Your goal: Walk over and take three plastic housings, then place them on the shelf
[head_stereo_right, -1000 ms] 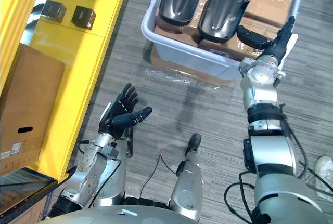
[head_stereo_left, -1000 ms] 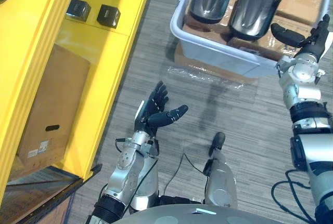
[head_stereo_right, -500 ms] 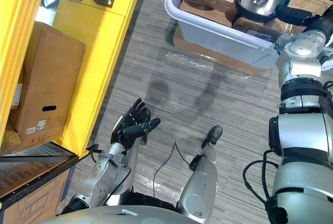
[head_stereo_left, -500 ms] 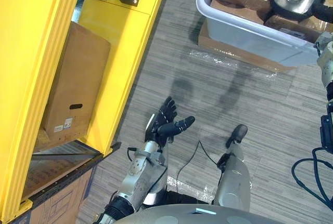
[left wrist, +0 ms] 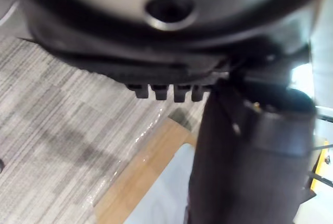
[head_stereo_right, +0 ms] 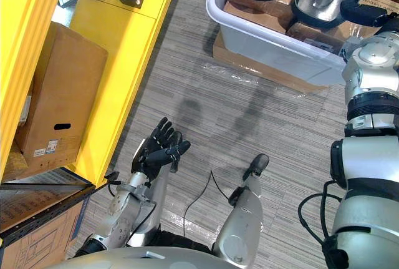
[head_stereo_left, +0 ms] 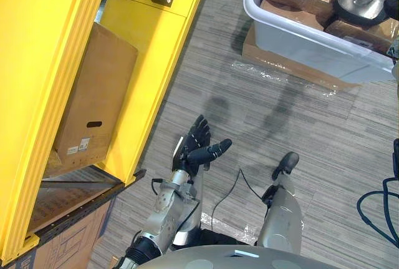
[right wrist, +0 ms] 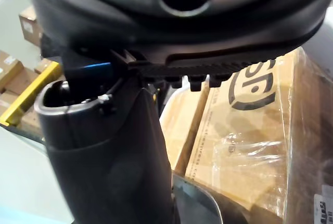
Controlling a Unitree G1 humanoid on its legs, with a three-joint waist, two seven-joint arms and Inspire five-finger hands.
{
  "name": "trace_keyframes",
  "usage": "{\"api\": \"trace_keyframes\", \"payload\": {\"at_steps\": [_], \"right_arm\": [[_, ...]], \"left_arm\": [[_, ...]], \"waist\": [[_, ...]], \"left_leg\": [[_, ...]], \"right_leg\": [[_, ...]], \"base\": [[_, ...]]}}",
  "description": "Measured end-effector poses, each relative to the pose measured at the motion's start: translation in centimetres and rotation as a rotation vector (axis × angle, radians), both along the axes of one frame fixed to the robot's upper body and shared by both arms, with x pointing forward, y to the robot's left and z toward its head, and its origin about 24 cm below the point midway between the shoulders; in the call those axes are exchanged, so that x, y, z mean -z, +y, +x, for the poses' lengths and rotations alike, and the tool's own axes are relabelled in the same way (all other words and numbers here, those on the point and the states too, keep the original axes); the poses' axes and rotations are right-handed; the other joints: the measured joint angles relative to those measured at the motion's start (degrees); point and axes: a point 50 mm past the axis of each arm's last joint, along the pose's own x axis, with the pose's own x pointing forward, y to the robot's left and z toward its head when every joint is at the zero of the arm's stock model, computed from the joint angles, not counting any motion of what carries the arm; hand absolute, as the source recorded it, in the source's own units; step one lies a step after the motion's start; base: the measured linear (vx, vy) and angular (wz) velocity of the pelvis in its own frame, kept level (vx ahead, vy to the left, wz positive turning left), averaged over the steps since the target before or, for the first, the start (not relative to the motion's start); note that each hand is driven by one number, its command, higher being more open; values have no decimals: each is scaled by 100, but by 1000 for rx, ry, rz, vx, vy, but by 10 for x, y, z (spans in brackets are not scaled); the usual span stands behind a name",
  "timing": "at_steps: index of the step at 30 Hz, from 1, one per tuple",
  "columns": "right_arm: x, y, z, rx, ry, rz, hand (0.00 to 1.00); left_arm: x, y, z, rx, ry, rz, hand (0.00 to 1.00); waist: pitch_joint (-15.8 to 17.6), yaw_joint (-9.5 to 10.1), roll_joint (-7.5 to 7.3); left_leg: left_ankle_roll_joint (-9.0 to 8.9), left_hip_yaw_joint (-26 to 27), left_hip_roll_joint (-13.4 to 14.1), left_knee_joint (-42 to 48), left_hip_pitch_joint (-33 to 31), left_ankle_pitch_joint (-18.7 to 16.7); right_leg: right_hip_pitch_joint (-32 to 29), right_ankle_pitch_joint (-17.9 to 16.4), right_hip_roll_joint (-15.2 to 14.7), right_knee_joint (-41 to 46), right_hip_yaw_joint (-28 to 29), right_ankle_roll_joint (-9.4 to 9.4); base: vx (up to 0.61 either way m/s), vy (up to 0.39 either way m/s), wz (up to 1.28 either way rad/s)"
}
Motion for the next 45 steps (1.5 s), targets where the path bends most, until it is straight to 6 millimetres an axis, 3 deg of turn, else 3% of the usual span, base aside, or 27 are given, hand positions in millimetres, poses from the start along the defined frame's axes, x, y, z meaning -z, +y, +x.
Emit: {"api": "trace_keyframes", "payload": {"at_steps": [11,19,20,28,33,40,45], "right_arm": [[-11,0,-1,-22,5,-41,100],[-1,-18,-9,86,133,27,100],[-1,-19,-10,91,137,31,0],[-2,-38,-26,218,197,72,0],[-2,-51,-38,276,211,119,0],[17,-55,-42,312,302,189,0],[20,-54,-41,312,302,203,0]], "left_arm": [[11,-12,-7,39,47,1,100],[13,-10,-8,29,45,9,100],[13,-10,-7,29,45,9,100],[17,-8,-9,16,43,19,100],[20,-10,-12,32,50,25,100],[21,-10,-14,29,63,-1,100],[22,-6,-14,1,78,-29,100]], "waist": [[-176,169,256],[-192,461,280],[-192,473,280],[-199,514,291],[-261,502,378],[-303,500,435],[-303,484,435]], "left_leg": [[21,-141,-94,6,-171,15],[23,-300,-149,16,-238,16],[23,-302,-152,17,-238,16],[26,-352,-195,6,-236,11],[24,-347,-192,-11,-200,11],[17,-285,-186,-116,-4,17],[17,-280,-187,-136,75,17]], "right_leg": [[-76,-63,-63,78,-175,21],[-74,-197,-107,280,-415,-22],[-76,-204,-112,293,-419,-23],[-73,-326,-164,406,-492,2],[-54,-353,-164,413,-496,7],[54,-390,-180,416,-473,-1],[124,-403,-180,423,-473,-22]], "base": [[-12,-6,7],[-12,-11,12],[-22,-9,10],[-12,-8,3],[0,0,0],[-4,-11,-2],[-13,-6,0]]}}
